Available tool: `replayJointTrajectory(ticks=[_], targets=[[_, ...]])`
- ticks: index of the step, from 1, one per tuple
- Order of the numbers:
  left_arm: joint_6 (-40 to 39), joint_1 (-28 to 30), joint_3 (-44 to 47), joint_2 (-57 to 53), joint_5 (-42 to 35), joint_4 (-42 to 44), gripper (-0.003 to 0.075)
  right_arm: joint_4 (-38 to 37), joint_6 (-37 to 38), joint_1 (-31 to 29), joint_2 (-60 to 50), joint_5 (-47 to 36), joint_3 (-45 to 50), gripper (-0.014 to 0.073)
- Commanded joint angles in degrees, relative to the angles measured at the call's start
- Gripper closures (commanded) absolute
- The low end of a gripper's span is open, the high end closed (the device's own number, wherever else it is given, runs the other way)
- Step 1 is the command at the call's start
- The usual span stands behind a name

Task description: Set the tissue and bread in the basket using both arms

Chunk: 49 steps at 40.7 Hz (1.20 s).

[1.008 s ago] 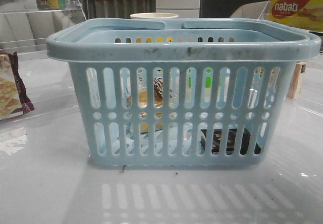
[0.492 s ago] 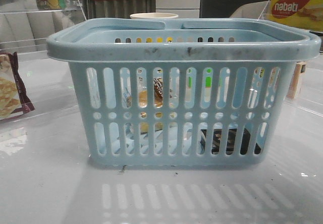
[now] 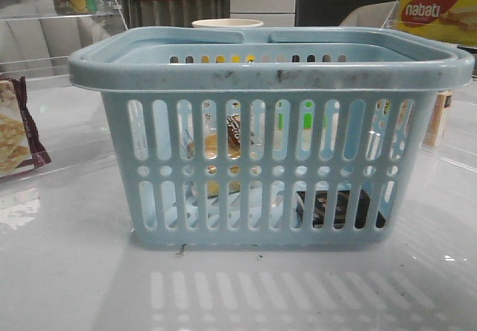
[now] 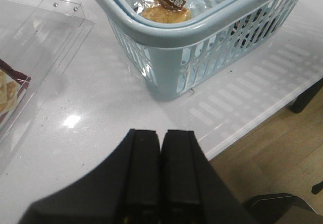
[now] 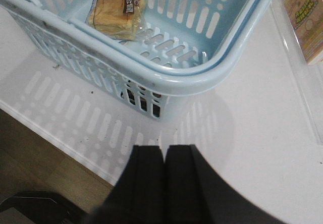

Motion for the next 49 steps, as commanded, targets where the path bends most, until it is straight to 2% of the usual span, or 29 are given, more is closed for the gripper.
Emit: replayJointTrajectory(ticks=[1,5,8,17,22,31,33,49], targets=[[0.8,2.1,-1.2,-2.0,-3.9,1.3,0.0629,-0.7,-0.1,0.0,-0.2,-3.5,-1.5,0.0538],[0.8,7.6,1.4,-5.3,-8.2,1.7,0.0629,-0.7,-0.1,0.0,-0.2,-3.5,-1.5,0.0538],[0.8,12.2,5.6,-8.8,-14.7,1.7,0.0629,-0.7,-0.1,0.0,-0.2,-3.5,-1.5,0.0538],[0.8,25.4,22.2,-21.8,-32.9,-1.3,0.0629,-0.7,-0.1,0.0,-0.2,-3.5,-1.5,0.0538],[0.8,29.9,30.2,-27.5,-39.7,-4.5,0.0629,-0.7,-0.1,0.0,-0.2,-3.5,-1.5,0.0538],[0.8,31.6,40.5,-33.6,-49.9,-5.4,0.0629,-0.7,-0.1,0.0,-0.2,-3.5,-1.5,0.0538],[0.8,31.6,40.1,-34.5,-48.3,-5.1,0.0629,-0.7,-0.1,0.0,-0.2,-3.5,-1.5,0.0538],[0.8,31.6,40.4,-36.4,-50.5,-3.1,0.0629,-0.7,-0.1,0.0,-0.2,-3.2,-1.5,0.0538]])
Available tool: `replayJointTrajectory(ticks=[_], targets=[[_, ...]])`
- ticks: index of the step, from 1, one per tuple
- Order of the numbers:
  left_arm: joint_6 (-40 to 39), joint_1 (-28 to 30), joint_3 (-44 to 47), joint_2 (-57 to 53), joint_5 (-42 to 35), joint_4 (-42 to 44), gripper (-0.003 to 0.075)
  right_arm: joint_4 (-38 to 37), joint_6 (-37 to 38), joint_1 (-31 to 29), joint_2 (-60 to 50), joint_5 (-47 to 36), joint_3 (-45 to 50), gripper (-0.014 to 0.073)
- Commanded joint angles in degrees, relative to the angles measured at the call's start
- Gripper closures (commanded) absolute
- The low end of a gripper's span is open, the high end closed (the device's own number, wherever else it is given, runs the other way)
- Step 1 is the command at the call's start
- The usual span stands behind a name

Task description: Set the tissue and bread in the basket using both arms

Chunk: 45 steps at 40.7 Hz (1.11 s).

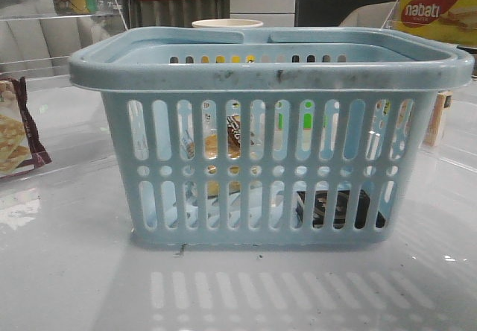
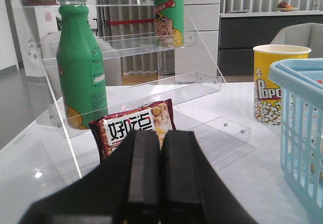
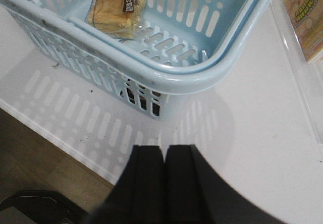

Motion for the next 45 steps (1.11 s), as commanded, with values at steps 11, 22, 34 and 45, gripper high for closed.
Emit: replayJointTrajectory(ticks=[11,22,34,45], targets=[[0.0,0.0,0.0,-1.1,-5.3,0.0,0.0629,-0.7,-0.1,0.0,-0.2,-3.4,-1.5,0.0538],[0.0,0.0,0.0,-1.1,-5.3,0.0,0.0629,-0.7,-0.1,0.0,-0.2,-3.4,-1.5,0.0538],[0.0,0.0,0.0,-1.1,-5.3,0.0,0.0629,-0.5,-0.1,0.4,-0.8,-3.2,-1.5,0.0538],[0.0,0.0,0.0,-1.0,-5.3,0.0,0.0629,-2.4,-0.1,-11.9,-9.8,-11.0,4.6,0.0538]])
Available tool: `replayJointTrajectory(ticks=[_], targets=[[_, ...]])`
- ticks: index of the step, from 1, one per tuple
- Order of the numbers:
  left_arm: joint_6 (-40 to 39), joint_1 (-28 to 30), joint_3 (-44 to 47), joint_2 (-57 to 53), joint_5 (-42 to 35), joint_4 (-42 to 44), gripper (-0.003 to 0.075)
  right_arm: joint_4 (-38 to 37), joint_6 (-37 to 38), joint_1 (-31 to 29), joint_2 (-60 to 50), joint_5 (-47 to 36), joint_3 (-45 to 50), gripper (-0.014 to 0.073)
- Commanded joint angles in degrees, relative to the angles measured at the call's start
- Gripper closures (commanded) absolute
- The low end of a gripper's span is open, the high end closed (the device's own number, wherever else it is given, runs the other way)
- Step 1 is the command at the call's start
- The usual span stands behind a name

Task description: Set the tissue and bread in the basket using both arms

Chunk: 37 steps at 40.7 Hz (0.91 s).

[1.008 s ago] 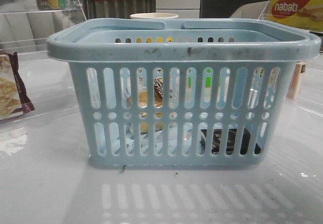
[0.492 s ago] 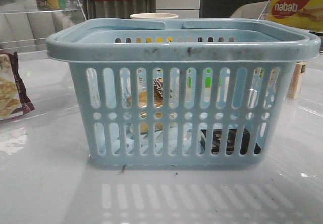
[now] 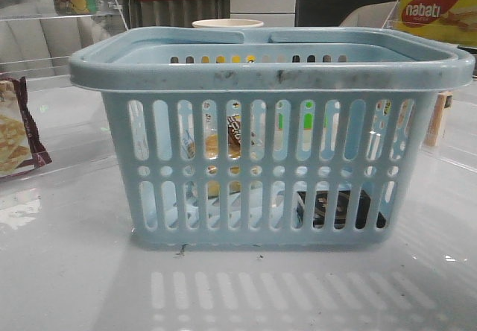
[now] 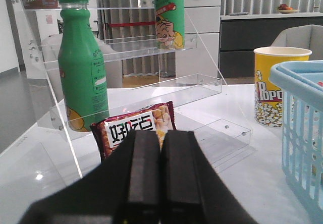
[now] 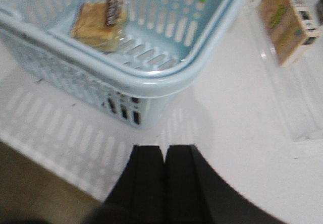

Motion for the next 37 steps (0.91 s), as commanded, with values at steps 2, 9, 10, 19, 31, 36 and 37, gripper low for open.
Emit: replayJointTrajectory(ticks=[2,9,10,19,31,36,37], targets=[[0.0,0.0,0.0,-1.0,-5.0,-0.1,0.0629,-1.2,-0.1,-8.1,-6.1,-11.5,4.8,0.0538],[0.0,0.0,0.0,-1.0,-5.0,-0.1,0.0629,-1.2,-0.1,-16.5,-17.9,-26.6,19.0,0.0538],[0.0,0.0,0.0,-1.0,-5.0,-0.1,0.0629,-1.2,-0.1,-17.1,-19.7,-28.2,20.7,0.0538],[0.0,0.0,0.0,-1.0,-5.0,-0.1,0.0629,0.0,0.1,-20.9,-31.6,-38.7,35.7,0.0538],[0.0,0.0,0.0,-1.0,-5.0,-0.1,0.0629,1.7,0.1,-21.6,-34.7,-41.2,41.0,0.0538],[0.0,0.0,0.0,-1.0,-5.0,-0.1,0.0629,1.7,0.1,-21.6,-34.7,-42.7,41.0,0.0538],[0.0,0.0,0.0,-1.0,-5.0,-0.1,0.0629,1.7,0.1,-21.6,-34.7,-42.7,41.0,0.0538]])
